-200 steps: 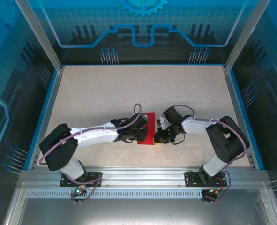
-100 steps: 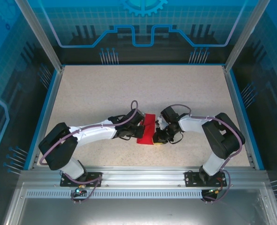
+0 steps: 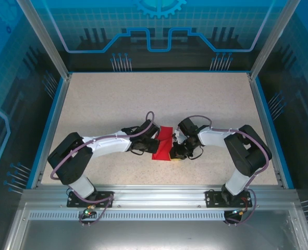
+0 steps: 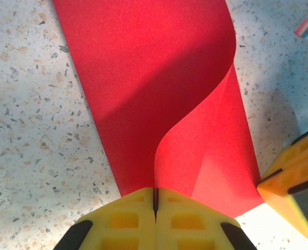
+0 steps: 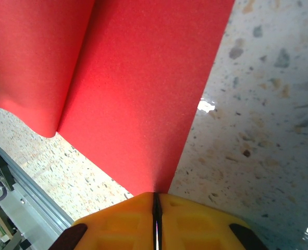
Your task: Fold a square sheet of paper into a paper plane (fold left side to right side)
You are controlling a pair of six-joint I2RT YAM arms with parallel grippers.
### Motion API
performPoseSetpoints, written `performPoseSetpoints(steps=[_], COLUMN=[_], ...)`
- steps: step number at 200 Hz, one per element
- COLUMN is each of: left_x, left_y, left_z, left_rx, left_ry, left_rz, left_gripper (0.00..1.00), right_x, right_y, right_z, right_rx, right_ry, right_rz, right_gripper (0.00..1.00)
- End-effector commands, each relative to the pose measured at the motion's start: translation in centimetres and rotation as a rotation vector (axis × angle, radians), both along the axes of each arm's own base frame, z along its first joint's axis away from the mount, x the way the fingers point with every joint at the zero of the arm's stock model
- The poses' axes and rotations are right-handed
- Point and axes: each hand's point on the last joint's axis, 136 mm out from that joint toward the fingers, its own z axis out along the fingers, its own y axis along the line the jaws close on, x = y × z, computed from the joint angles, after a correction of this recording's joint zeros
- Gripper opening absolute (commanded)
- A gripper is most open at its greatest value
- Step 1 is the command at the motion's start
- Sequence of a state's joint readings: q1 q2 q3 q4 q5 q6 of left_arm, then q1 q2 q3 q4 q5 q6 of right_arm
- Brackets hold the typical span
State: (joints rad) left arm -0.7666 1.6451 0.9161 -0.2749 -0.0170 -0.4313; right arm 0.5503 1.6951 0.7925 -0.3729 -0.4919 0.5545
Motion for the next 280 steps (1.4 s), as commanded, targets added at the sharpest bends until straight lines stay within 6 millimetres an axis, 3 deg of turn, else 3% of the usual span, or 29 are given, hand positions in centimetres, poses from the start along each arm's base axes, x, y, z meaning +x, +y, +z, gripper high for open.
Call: performPoseSetpoints(steps=[1,125,280], left_x=[0.8,2.3,2.2], left_y=[-0.6,-0.9,0.3], left_z=[0.2,-1.0,-1.7], left_rx=[-0.023,0.005,0.056], left_ry=[-0.013,0.001,0.003], left_rz=[-0.028,-0.031,-0.006], left_gripper=[0.06,0.06,0.06], right_x=[-1.4,-1.9,-2.0], right_y=[-1.3,-1.5,-1.6], right_z=[-1.9,-2.3,-2.5], right_rx=[-0.107,-0.126,-0.132], right_ry=[0.035,0.054,0.061], right_rz=[0.029,0.039,0.041], right_gripper=[0.11,0.11,0.11])
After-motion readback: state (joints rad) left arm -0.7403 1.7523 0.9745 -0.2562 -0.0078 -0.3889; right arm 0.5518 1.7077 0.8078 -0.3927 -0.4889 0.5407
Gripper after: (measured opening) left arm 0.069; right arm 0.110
